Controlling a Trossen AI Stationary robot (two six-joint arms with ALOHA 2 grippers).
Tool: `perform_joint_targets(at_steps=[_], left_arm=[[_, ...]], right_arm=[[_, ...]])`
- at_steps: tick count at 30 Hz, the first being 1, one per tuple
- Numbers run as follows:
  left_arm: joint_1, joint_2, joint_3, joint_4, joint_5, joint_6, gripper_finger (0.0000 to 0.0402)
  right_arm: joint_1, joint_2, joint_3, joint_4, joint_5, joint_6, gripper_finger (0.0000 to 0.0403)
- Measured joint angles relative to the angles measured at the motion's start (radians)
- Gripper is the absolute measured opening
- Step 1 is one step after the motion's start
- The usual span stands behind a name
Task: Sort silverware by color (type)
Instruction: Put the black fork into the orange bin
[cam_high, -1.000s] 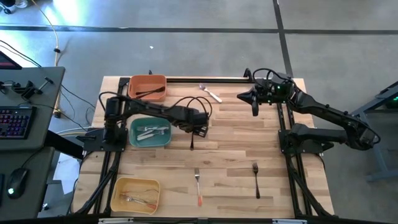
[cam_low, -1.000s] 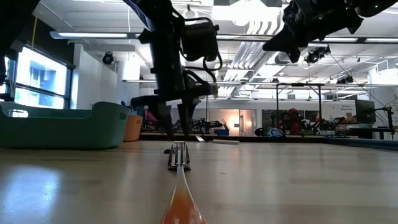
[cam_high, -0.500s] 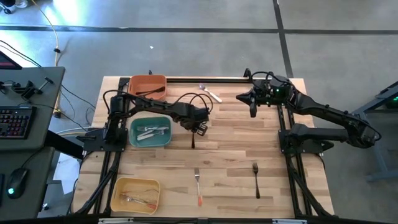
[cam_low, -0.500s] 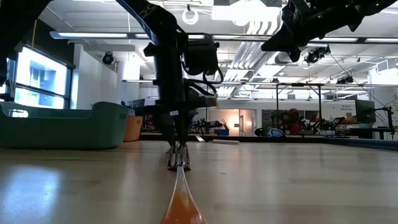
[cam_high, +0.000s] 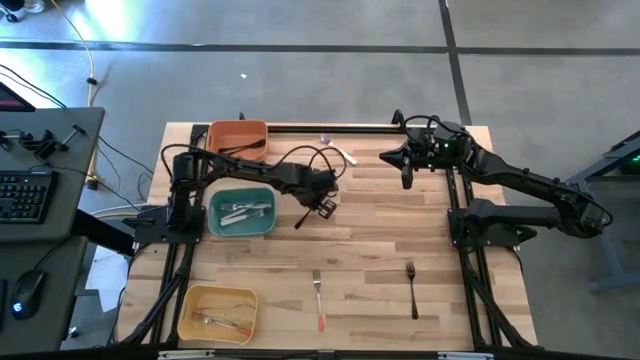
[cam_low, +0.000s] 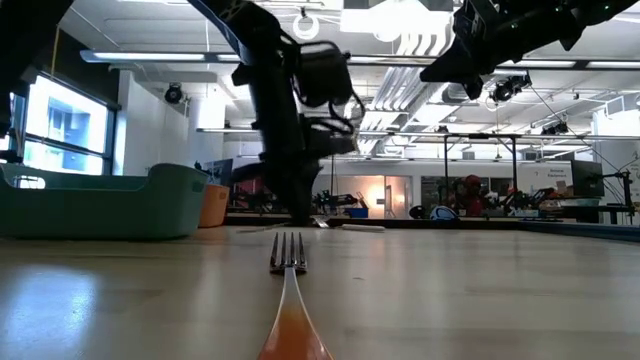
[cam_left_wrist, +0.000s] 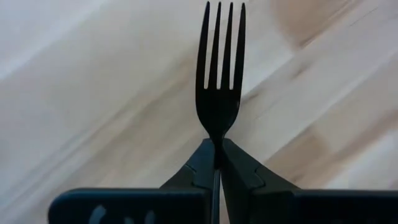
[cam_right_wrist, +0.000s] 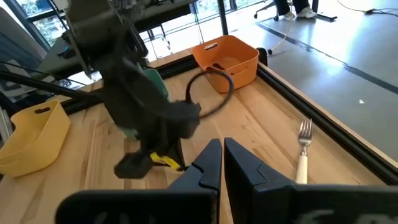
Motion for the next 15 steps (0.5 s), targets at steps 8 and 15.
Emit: perform_joint_targets(at_steps=[8, 15], left_arm=[[0.06, -0.119, 0.002, 0.035, -0.026, -0.041, 0.0002], [0.163, -0.209, 0.002, -0.027, -0.068, -0.107, 0.0001]], right_arm=[[0.0, 0.001, 0.0, -0.008, 0.015, -0.04, 0.0], [-0.001, 0.001, 0.0, 0.022, 0.033, -0.008, 0.0]])
